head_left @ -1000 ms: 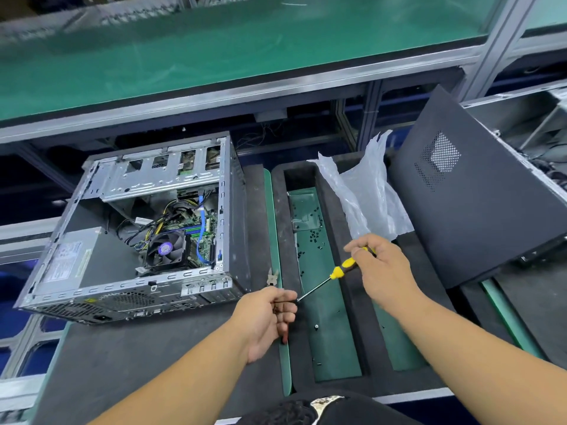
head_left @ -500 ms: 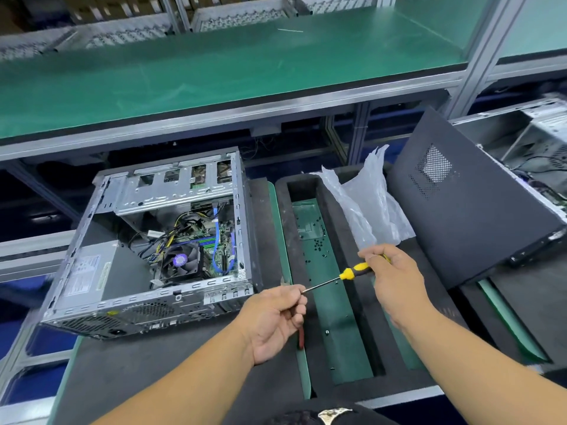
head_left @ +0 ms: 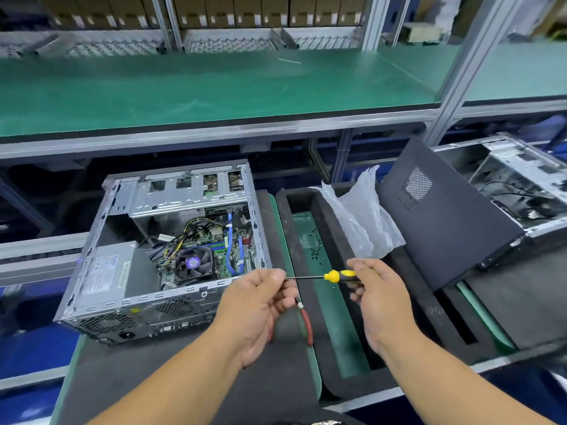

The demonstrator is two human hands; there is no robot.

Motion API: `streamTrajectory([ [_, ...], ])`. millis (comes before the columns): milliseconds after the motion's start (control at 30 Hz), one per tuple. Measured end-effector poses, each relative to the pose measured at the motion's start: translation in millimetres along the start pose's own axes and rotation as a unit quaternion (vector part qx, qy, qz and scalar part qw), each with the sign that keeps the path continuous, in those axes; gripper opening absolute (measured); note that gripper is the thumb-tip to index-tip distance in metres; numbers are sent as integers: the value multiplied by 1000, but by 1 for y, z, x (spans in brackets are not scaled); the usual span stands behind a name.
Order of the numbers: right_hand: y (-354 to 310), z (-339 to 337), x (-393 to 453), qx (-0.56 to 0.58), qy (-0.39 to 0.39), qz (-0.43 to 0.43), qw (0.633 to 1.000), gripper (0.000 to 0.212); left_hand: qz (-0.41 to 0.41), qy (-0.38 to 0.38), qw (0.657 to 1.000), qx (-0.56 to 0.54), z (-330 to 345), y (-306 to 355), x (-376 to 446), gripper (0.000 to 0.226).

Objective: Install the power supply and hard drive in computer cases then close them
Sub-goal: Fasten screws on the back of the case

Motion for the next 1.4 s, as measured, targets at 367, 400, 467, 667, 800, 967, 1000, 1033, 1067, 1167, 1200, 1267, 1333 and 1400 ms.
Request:
streamTrajectory([
  [367, -4, 80, -79, -129, -161, -53, 977, 9, 59, 65, 994, -68, -76, 57, -23, 15],
  [400, 0, 85, -85, -146, -173, -58, 972, 7, 57, 61, 995, -54, -84, 59, -25, 16],
  [467, 8, 95, -96, -176, -197, -68, 962, 5, 47, 57, 997, -24, -100, 59, -30, 18],
  [667, 33, 117, -123, -261, -285, -107, 916, 27, 3, 75, 996, 48, -136, 56, -43, 17],
  [800, 43, 128, -132, -237, -293, -100, 921, 33, -24, 79, 996, 28, -146, 50, -53, 25],
  [967, 55, 128, -128, -147, -256, -63, 953, 34, 30, 160, 986, 37, -172, 70, -57, 37],
  [1000, 57, 126, -128, -136, -250, -56, 957, 36, 98, 164, 975, 108, -174, 91, -54, 32],
  [1033, 59, 124, -128, -126, -244, -50, 960, 37, 180, 161, 941, 236, -172, 113, -52, 28],
  [1067, 61, 121, -128, -118, -239, -45, 963, 37, 257, 145, 869, 398, -164, 133, -50, 25],
  [1167, 67, 115, -130, -102, -230, -34, 967, 41, 281, 63, 590, 754, -147, 143, -20, 41],
  [1200, 69, 112, -130, -100, -228, -30, 968, 42, 259, 44, 522, 811, -146, 140, -7, 53],
  [1267, 72, 107, -130, -93, -220, -23, 971, 43, 243, 18, 430, 869, -141, 128, 11, 62],
  [1333, 73, 102, -130, -89, -213, -22, 973, 35, 251, -8, 385, 888, -139, 117, 23, 61],
  [1400, 75, 96, -130, -91, -202, -18, 975, 32, 240, -36, 360, 901, -142, 109, 32, 64],
])
Point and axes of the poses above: each hand's wrist, its own x-axis towards the middle knuckle, its own z-axis out of the palm, y = z × x, the point moved 6 cm from there along x, towards the middle knuckle, and after that the axes turned 6 degrees about -z, right-handed, at the moved point
